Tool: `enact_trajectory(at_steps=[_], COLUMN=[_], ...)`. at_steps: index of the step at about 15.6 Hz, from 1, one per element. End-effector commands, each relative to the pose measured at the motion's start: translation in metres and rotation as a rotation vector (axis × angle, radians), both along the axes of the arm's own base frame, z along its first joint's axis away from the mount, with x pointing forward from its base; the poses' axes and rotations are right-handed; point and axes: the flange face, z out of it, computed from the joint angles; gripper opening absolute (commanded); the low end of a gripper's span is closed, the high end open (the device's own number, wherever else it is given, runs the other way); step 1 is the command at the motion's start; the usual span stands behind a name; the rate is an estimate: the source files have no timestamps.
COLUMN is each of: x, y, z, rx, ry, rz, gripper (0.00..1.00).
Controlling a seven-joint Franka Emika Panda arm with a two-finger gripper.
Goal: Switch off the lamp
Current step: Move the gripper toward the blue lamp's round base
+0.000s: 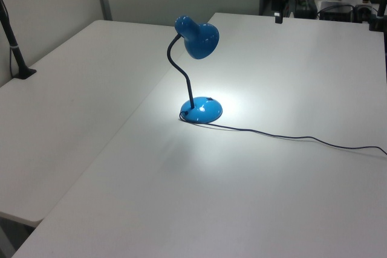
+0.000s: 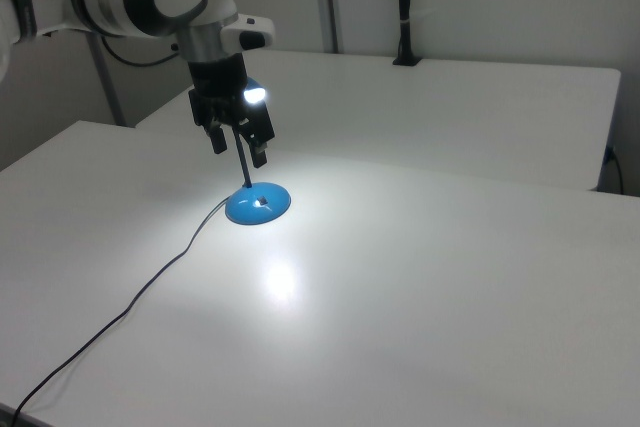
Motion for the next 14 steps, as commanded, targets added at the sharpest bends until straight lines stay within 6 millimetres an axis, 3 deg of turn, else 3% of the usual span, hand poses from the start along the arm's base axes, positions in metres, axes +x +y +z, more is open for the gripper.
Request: enact_trajectory(at_steps=[1, 6, 12, 14], x=[-0.001, -0.004, 0.000, 0.006], y=[0.000, -0.016, -0.014, -0.015], z=[0.003, 0.007, 0.004, 0.014], rx=[0.008, 0.104, 0.108, 0.109], ry=[0.016, -0.003, -0.010, -0.062], rz=[0.008, -0.032, -0.035, -0.031], gripper=[1.00, 1.00, 1.00, 1.00])
